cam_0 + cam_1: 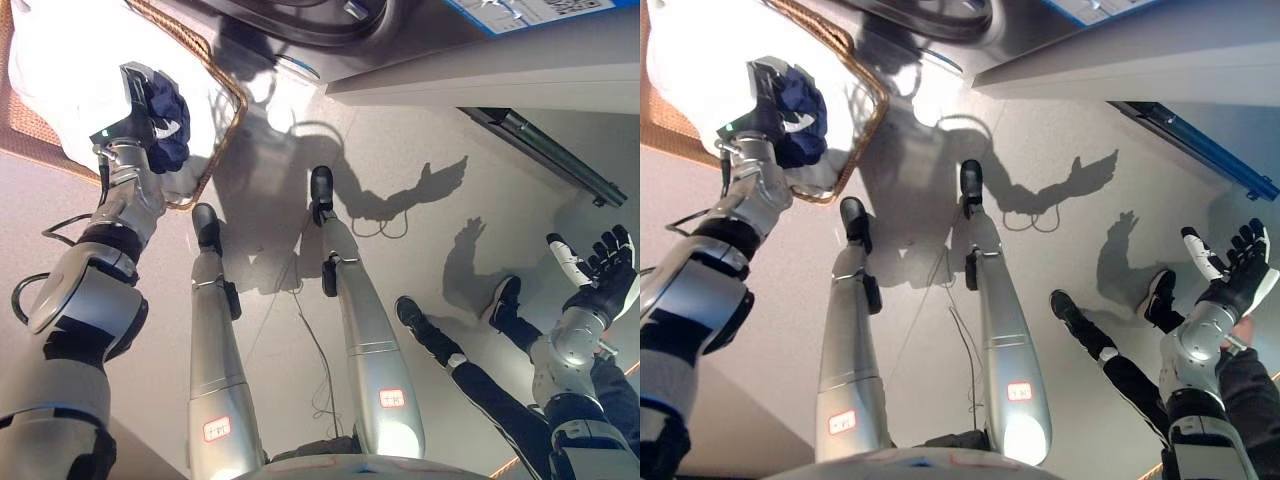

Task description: Put the clothes in the basket into the washing machine.

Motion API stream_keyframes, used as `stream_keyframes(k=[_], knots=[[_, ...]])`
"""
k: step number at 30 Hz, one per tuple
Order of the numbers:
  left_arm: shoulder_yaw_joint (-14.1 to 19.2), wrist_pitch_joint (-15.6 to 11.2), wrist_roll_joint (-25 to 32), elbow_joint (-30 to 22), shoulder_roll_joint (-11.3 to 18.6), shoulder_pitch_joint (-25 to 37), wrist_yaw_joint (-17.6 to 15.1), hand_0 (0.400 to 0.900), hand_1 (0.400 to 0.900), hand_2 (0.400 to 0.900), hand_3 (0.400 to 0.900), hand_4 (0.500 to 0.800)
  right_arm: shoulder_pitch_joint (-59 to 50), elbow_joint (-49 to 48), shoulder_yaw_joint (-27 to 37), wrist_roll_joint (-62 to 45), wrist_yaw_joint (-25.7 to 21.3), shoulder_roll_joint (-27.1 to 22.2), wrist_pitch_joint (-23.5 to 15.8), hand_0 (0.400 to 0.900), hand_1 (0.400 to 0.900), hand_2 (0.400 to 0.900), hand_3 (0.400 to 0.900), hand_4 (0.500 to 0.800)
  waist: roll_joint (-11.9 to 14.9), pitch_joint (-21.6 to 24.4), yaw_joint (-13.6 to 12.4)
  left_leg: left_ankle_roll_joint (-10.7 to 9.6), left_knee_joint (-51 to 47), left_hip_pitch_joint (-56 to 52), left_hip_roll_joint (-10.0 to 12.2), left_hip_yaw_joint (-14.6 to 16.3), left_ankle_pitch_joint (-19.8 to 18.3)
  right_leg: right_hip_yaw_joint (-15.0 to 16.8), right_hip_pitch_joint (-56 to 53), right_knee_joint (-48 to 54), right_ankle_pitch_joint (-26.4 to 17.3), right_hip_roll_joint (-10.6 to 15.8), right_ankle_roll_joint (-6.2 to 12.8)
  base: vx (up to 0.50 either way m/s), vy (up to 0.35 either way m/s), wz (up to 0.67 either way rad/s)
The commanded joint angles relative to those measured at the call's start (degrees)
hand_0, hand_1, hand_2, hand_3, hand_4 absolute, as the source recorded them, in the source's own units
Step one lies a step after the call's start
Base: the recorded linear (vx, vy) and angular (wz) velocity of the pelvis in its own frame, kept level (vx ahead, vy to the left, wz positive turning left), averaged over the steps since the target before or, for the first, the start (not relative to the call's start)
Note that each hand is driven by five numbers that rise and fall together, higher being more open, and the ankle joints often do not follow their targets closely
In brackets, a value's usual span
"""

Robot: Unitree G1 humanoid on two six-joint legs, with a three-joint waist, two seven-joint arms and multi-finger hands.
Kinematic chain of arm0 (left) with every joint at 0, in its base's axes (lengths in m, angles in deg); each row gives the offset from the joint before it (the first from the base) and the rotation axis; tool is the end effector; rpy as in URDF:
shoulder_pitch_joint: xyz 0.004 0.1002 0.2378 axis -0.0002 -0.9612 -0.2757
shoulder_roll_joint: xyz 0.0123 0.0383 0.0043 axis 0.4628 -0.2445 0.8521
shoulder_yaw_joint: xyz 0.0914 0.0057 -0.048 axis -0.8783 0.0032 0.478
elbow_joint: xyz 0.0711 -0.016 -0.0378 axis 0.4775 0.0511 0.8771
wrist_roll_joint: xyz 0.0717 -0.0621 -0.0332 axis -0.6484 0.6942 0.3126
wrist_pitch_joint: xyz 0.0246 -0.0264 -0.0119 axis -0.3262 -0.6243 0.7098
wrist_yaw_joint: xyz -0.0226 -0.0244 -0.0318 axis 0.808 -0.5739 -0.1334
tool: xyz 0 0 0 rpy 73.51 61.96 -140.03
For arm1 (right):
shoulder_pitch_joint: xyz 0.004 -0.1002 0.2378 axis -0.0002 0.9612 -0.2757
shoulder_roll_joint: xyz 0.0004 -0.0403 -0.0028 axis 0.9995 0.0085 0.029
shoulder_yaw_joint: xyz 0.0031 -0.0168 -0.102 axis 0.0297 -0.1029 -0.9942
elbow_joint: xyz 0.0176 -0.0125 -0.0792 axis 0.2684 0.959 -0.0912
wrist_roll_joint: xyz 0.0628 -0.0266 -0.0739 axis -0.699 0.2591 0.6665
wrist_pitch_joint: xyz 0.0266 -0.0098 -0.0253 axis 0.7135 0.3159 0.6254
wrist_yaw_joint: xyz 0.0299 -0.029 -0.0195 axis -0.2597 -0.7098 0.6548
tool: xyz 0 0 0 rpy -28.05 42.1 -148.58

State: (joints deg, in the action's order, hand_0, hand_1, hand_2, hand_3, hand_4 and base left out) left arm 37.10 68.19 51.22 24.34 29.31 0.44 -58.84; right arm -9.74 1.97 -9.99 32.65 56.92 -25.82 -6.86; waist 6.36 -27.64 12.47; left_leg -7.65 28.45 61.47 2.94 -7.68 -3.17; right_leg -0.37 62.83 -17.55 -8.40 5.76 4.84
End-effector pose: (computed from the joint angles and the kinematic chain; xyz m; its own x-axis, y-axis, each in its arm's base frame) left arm 0.3518 0.2624 0.1682 0.7936 0.3064 0.5257 -0.5929 0.1956 0.7811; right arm 0.2023 -0.3224 0.0264 0.6100 -0.7844 0.1124 0.7884 0.6151 0.0139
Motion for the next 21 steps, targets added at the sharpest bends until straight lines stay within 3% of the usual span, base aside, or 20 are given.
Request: stream_keyframes(k=[1,7,11,17,18,21], knots=[[5.63,-3.07,3.1,-1.91,-3.87,-3.62,-0.71,0.4,0.4,0.4,0.4,0.5,6.47,1.63,3.37,-2.92,-2.95,-4.87,-1.6,0.9,0.9,0.9,0.9,0.8,-2.71,4.12,-1.18,7.85,-9.78,-4.72,-3.43,3.15,2.66,-2.0,-1.69,0.51,0.5,-2.0,0.82,0.07,0.0,0.04],[9.18,-4.95,8.51,-4.26,-7.38,-5.6,1.52,0.4,0.4,0.4,0.4,0.5,5.47,3.81,3.75,-3.01,-2.36,-5.25,0.35,0.9,0.9,0.9,0.9,0.8,-3.55,3.65,-2.54,7.01,-15.19,-13.51,-3.4,3.38,4.24,-2.02,-8.73,2.06,0.91,-1.85,0.66,0.06,-0.021,0.03],[12.3,-7.0,16.32,-6.45,-10.01,-6.26,4.65,0.4,0.4,0.4,0.4,0.5,4.7,6.33,4.86,-3.8,-1.7,-5.98,2.16,0.9,0.9,0.9,0.9,0.8,-4.45,3.61,-3.56,6.43,-20.27,-20.88,-3.24,3.17,6.05,-2.34,-15.83,5.47,0.92,-1.47,0.7,0.06,-0.03,0.03],[13.82,-9.13,24.76,-7.18,-11.3,-5.39,7.62,0.4,0.4,0.4,0.4,0.5,4.6,10.05,6.11,-6.07,-0.29,-6.29,3.65,0.9,0.9,0.9,0.9,0.8,-5.3,4.82,-4.04,6.0,-24.69,-26.31,-3.09,2.71,7.99,-3.11,-20.63,7.94,0.8,-1.43,0.65,0.05,-0.026,0.08],[15.15,-10.45,31.26,-6.97,-12.03,-4.64,10.14,0.4,0.4,0.4,0.4,0.5,4.51,11.4,6.51,-7.0,0.19,-6.45,4.24,0.9,0.9,0.9,0.9,0.8,-5.64,5.36,-4.34,5.85,-25.73,-28.18,-2.83,2.57,7.92,-3.39,-22.22,8.22,1.27,-1.48,0.65,0.07,-0.021,0.07],[17.82,-12.29,42.57,-6.11,-13.28,-3.02,14.83,0.4,0.4,0.4,0.4,0.5,4.12,13.2,7.19,-8.1,0.98,-6.85,5.29,0.9,0.9,0.9,0.9,0.8,-6.16,6.5,-4.41,5.52,-27.86,-30.82,-2.73,2.22,8.42,-3.49,-24.41,8.89,1.53,-1.68,0.64,0.09,-0.011,0.06]])
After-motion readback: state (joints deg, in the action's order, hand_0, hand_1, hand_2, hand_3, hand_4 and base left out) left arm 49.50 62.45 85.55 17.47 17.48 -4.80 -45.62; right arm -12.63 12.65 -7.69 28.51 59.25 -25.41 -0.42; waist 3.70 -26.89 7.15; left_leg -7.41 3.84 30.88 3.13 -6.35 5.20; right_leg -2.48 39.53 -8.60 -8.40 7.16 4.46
